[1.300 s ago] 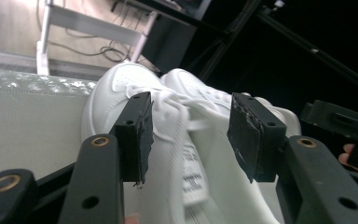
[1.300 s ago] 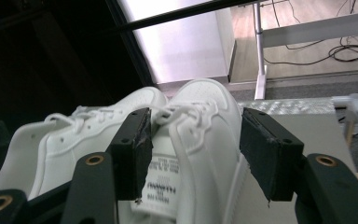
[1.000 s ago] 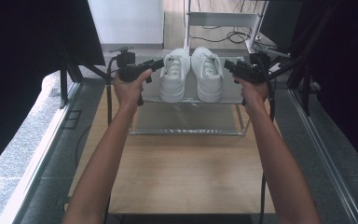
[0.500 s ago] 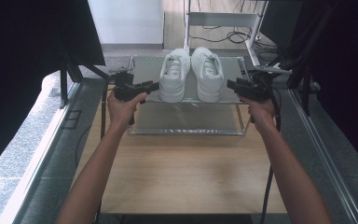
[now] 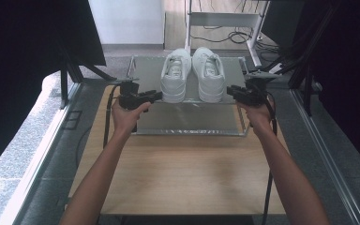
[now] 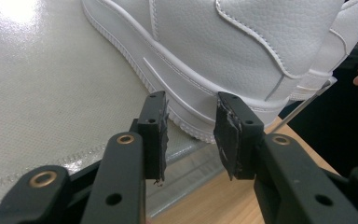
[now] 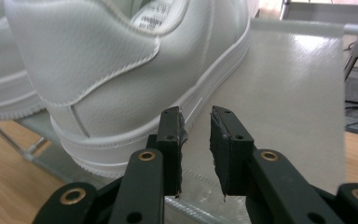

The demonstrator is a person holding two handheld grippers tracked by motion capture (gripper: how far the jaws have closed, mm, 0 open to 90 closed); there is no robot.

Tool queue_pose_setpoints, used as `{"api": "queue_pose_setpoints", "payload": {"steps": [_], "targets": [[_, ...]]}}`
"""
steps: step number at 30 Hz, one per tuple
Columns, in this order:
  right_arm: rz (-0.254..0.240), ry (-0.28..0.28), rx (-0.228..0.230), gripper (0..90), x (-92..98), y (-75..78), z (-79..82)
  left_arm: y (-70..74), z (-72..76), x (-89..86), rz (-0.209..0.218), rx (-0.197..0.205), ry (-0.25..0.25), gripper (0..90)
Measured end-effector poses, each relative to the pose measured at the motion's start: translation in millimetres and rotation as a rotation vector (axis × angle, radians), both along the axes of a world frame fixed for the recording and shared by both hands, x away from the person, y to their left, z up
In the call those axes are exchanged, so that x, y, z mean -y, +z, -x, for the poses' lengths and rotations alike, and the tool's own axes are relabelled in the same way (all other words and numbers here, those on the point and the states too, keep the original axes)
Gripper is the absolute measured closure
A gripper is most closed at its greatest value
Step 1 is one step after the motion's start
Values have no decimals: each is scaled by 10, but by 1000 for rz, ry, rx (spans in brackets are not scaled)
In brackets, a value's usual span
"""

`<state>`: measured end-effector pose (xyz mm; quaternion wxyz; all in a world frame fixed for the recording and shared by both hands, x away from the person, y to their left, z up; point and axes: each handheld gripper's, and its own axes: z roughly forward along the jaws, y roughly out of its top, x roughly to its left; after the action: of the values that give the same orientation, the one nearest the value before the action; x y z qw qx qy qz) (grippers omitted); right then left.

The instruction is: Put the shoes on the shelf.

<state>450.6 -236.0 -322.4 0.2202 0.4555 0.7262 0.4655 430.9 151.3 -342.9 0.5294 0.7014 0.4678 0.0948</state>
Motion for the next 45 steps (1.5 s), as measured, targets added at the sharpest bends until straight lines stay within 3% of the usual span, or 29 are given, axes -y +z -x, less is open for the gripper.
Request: {"api": "queue_pose_setpoints", "payload": {"steps": [3, 8, 11, 15, 20, 25, 31, 42, 45], "targets": [[19, 4, -12, 757, -74, -25, 3, 1, -1, 1, 3, -2, 0, 661], [49, -12, 4, 764, -117, -17, 20, 3, 2, 20, 13, 1, -6, 709], [30, -6, -6, 791, -107, -21, 12, 4, 9, 28, 15, 5, -8, 739], [10, 7, -8, 900, -134, -27, 20, 6, 15, 47, 30, 1, -8, 791], [4, 6, -9, 900, -142, -28, 27, 29, 34, 79, 14, 3, -2, 840], [-20, -2, -14, 900, -139, -36, 26, 27, 46, 106, 28, 3, 5, 887], [-63, -8, -19, 900, -127, -62, 29, 33, 38, 114, 33, -4, -3, 890], [-46, 17, -8, 900, -204, -61, 53, 9, 33, 227, 63, -4, -27, 889], [-51, 46, -13, 900, -236, -62, 53, 11, 28, 256, 63, -4, -36, 885]]}}
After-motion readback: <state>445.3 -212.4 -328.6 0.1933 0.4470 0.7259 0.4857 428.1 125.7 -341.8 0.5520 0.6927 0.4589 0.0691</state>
